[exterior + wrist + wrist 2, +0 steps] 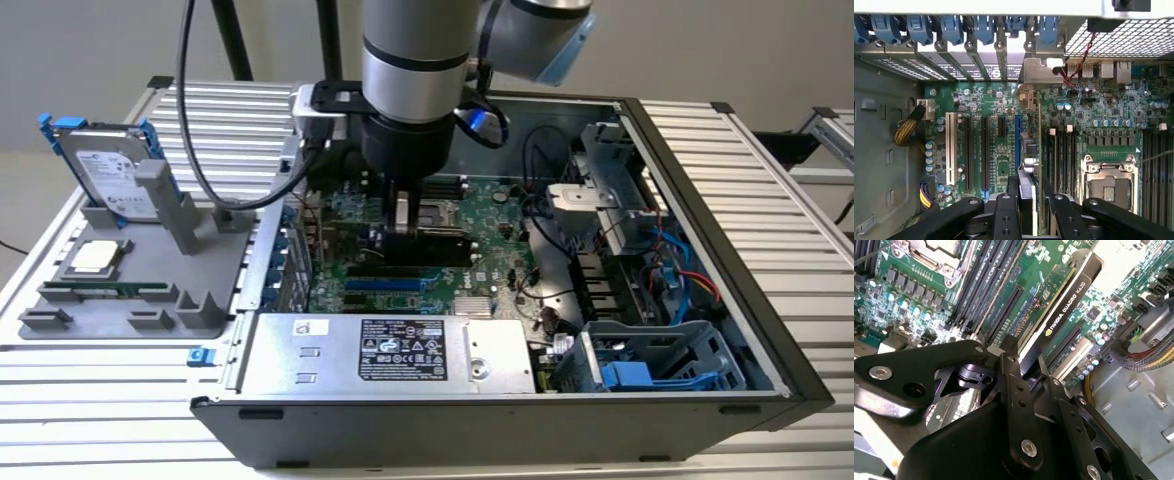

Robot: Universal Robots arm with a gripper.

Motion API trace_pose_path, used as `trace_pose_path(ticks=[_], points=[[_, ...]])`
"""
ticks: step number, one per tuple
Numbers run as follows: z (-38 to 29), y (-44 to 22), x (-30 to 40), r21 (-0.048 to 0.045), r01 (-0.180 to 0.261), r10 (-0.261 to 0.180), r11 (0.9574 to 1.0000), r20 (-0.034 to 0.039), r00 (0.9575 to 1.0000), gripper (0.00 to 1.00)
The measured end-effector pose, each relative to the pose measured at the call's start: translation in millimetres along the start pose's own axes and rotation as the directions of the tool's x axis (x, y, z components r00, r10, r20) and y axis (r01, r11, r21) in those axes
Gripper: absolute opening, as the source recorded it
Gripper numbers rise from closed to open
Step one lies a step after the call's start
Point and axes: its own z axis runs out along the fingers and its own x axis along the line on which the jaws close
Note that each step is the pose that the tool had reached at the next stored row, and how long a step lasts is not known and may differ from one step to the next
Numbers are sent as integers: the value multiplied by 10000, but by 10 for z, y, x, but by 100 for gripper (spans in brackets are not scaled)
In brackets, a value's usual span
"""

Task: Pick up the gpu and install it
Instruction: 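Insert the gpu into the slot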

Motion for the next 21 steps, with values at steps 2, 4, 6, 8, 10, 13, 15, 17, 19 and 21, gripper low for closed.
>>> trace_pose_path(ticks=[2, 4, 6, 8, 10, 13, 15, 17, 19, 21], points=[[20, 12, 9, -13, -1, 1, 10000, -8, 10000, 0], [39, 23, 17, -27, -2, 2, 10000, -18, 10000, 0], [60, 32, 24, -41, -2, 2, 10000, -26, 10000, 0], [78, 39, 31, -56, -3, 3, 10000, -37, 10000, 0], [90, 44, 34, -74, -5, 5, 10000, -63, 10000, 0], [91, 44, 34, -87, -7, 6, 10000, -85, 10000, 0], [91, 44, 34, -88, -7, 6, 10000, -85, 10000, 0], [98, 46, 36, -85, -8, 7, 10000, -81, 10000, 0], [109, 48, 38, -86, -6, 5, 10000, -82, 10000, 0], [124, 59, 40, -87, -8, 7, 10000, -84, 10000, 0]])
